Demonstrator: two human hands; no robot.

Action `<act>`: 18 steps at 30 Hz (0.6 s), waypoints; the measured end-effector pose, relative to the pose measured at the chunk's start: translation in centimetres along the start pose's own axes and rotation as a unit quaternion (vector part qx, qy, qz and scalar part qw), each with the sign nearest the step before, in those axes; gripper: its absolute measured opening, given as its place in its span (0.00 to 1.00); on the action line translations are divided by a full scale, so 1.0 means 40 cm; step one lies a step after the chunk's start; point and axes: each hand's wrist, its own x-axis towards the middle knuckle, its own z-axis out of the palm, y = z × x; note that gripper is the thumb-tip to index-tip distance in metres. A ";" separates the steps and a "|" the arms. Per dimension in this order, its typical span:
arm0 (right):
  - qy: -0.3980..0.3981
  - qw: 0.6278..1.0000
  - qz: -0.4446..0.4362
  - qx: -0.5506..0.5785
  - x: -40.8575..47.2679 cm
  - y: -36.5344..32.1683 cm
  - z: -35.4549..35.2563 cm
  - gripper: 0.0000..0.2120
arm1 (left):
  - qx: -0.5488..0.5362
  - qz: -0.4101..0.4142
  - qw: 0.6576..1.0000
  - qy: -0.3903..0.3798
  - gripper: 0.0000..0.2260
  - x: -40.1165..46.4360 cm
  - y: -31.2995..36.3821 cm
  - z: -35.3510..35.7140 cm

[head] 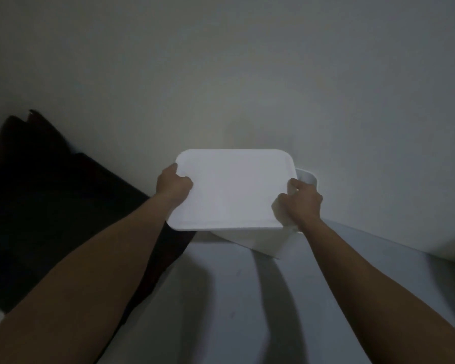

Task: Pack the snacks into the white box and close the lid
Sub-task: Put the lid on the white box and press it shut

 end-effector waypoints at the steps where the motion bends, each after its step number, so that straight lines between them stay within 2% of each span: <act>1: 0.006 1.000 0.012 -0.005 0.011 0.015 -0.006 0.17 | 0.006 0.012 1.000 -0.012 0.34 0.012 0.012 0.028; 4: 0.020 0.999 0.047 -0.016 0.038 0.057 -0.021 0.18 | 0.027 0.036 0.999 -0.022 0.33 0.051 0.041 0.104; 9: 0.045 0.993 0.104 0.031 0.074 0.103 -0.025 0.18 | 0.092 0.051 0.994 -0.032 0.29 0.097 0.090 0.187; 14: 0.039 0.991 0.126 0.025 0.100 0.118 -0.005 0.11 | 0.136 0.055 0.987 -0.061 0.33 0.139 0.115 0.227; 18: 0.040 0.988 0.149 0.011 0.107 0.129 0.009 0.14 | 0.127 0.061 0.987 -0.077 0.35 0.173 0.121 0.245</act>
